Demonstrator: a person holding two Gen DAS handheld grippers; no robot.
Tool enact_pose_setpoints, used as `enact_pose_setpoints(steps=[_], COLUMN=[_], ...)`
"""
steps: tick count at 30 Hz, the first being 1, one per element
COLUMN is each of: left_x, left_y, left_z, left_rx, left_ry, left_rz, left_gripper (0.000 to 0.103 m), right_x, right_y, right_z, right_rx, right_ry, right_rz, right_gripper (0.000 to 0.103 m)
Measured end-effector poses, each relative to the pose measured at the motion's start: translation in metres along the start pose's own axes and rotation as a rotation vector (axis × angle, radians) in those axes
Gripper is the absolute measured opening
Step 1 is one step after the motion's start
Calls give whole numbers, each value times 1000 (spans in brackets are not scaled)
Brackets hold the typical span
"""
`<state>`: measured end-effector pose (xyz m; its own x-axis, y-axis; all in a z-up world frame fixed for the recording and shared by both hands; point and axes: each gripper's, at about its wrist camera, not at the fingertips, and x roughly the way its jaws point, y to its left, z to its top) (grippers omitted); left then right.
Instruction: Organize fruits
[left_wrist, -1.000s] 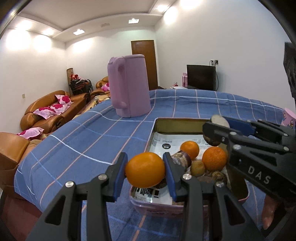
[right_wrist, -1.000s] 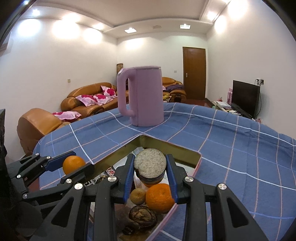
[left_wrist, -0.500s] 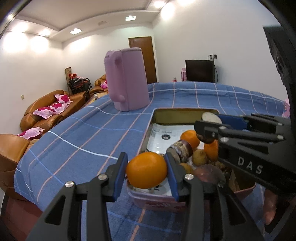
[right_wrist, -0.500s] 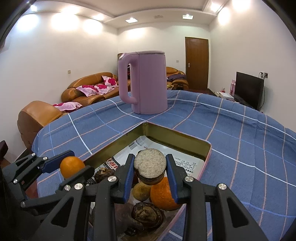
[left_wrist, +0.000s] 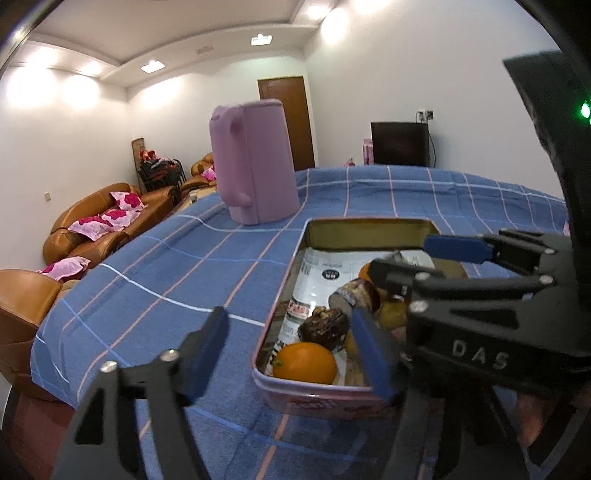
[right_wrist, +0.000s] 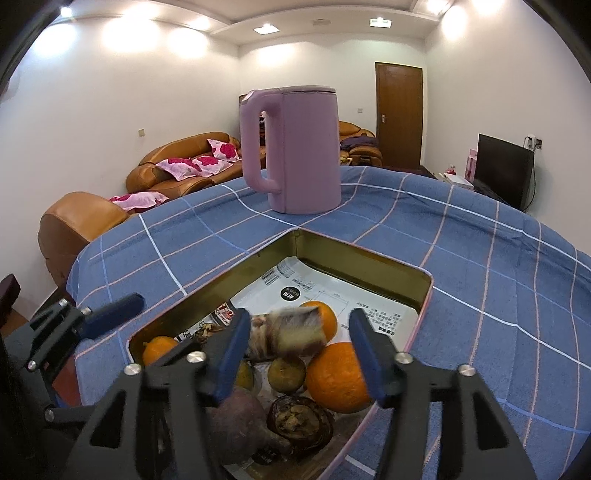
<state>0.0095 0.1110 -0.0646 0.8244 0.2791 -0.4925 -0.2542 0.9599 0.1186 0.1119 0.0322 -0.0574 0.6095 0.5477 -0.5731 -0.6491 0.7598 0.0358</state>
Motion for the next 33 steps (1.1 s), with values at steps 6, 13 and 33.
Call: enact_pose_setpoints(steps=[6,13,33], left_x=[-6,-10,-36], left_y=[2,8,7], left_z=[2,4,16], left_rx=[-1,-30,-65], left_ry=[-27,-33,-88], left_rz=[4,1,-21], left_gripper=[81,82,95], right_x=[-14,-45,-114], right_y=[-9,-27,-36], right_z=[-4,-9,-22], right_rx=[41,115,150], right_ry=[-41,-96,-198], right_rz=[-26,-96,-206], right_gripper=[59,59,63])
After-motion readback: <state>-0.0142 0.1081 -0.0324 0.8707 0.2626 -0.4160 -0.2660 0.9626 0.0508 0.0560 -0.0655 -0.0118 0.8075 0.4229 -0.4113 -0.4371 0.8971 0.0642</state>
